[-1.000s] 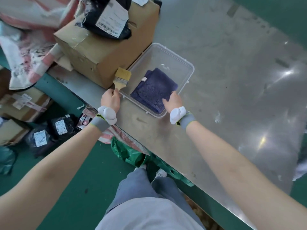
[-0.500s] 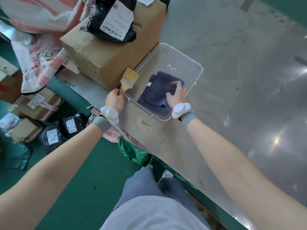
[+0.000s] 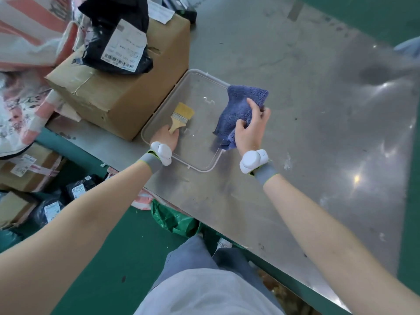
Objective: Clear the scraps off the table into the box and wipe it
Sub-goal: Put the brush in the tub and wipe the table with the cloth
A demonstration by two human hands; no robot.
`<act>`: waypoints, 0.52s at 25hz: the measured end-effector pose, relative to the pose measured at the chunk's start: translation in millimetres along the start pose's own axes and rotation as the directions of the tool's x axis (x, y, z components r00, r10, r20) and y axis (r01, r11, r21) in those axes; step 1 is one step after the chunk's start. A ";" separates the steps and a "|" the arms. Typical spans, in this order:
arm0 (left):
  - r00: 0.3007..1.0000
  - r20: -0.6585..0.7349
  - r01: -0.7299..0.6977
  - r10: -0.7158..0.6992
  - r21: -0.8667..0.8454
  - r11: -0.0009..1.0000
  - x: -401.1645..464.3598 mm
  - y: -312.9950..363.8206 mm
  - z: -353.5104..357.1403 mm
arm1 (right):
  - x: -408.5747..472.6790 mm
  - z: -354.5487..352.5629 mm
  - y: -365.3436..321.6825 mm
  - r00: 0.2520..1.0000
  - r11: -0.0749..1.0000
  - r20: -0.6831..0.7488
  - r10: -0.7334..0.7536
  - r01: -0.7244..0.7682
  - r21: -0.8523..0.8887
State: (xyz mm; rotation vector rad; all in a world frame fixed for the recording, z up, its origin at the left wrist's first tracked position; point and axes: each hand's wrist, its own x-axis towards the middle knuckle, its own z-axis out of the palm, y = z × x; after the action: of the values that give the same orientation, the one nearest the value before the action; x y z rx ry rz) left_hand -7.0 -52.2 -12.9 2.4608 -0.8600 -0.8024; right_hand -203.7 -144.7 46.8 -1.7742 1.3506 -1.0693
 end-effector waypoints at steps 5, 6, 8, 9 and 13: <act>0.999 -0.023 -0.038 0.044 0.215 0.976 1.6 3.3 11.4 | -10.8 -12.4 3.4 0.998 0.997 0.024 -0.061 0.062 -0.041; 0.999 -0.031 -0.036 0.045 0.241 0.970 1.9 2.8 12.7 | -13.6 -14.5 4.3 0.996 0.995 0.037 -0.079 0.081 -0.049; 0.998 -0.053 -0.023 0.040 0.290 0.957 2.8 2.3 13.3 | -16.8 -20.9 5.2 0.995 0.993 0.040 -0.095 0.097 -0.061; 0.997 -0.068 -0.014 0.037 0.315 0.949 1.2 4.1 14.5 | -17.3 -27.3 7.5 0.995 0.993 0.025 -0.094 0.096 -0.069; 0.983 -0.177 0.098 -0.039 0.342 0.935 -12.1 9.5 21.0 | -17.7 -55.1 38.4 0.999 0.993 -0.037 -0.019 0.015 -0.120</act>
State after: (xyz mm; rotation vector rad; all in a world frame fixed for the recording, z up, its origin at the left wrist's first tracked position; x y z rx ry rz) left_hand -32.2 -55.0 -18.9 2.8340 -0.9239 -0.4854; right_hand -271.8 -138.6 34.6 -1.8630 1.4520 -1.0559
